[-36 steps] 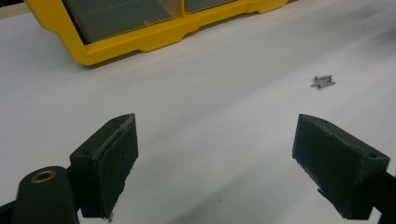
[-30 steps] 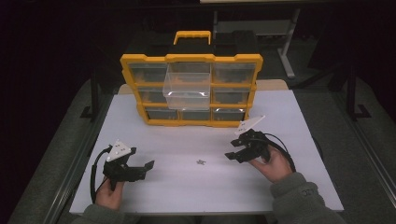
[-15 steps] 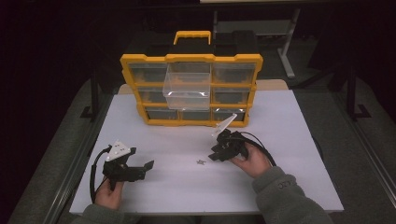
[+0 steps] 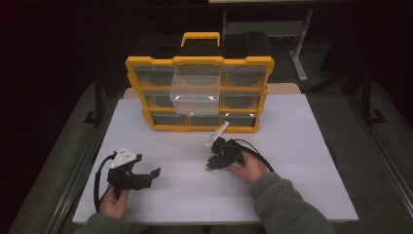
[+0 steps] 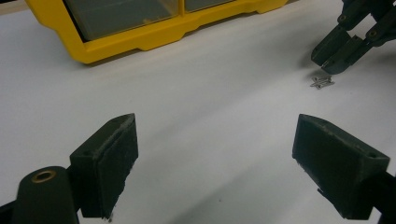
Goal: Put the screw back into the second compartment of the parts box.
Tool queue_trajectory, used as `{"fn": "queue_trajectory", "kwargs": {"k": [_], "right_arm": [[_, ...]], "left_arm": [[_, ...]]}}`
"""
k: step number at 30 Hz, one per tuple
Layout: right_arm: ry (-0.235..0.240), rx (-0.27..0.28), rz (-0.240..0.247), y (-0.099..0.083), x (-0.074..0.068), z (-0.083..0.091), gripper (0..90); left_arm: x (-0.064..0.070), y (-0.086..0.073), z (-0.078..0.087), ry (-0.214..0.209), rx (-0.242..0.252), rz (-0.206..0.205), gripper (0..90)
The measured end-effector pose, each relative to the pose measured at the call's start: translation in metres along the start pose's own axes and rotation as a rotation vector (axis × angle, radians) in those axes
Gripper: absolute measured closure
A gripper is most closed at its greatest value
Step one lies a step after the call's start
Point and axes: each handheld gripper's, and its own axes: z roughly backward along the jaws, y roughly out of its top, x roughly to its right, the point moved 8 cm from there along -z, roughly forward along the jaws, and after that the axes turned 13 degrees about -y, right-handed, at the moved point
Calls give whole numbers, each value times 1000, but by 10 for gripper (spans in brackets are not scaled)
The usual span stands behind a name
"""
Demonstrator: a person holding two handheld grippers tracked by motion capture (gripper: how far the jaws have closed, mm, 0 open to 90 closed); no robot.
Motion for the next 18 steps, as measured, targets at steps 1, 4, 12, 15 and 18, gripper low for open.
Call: {"fn": "queue_trajectory", "kwargs": {"k": [1,4,12,15,18], "right_arm": [[1,-10,-3,0,-1,0,755],[3,-21,-7,2,-3,-2,769],[-11,-71,-28,0,-5,-6,776],[-16,-72,-24,-1,-5,-7,807],[-22,-73,-23,-1,-5,-7,828]], "left_arm": [[0,0,0,0,0,0,139],[0,0,0,1,2,0,139],[0,1,-1,-1,13,8,139],[-1,0,0,-1,2,2,139],[0,0,0,-2,7,6,139]]}}
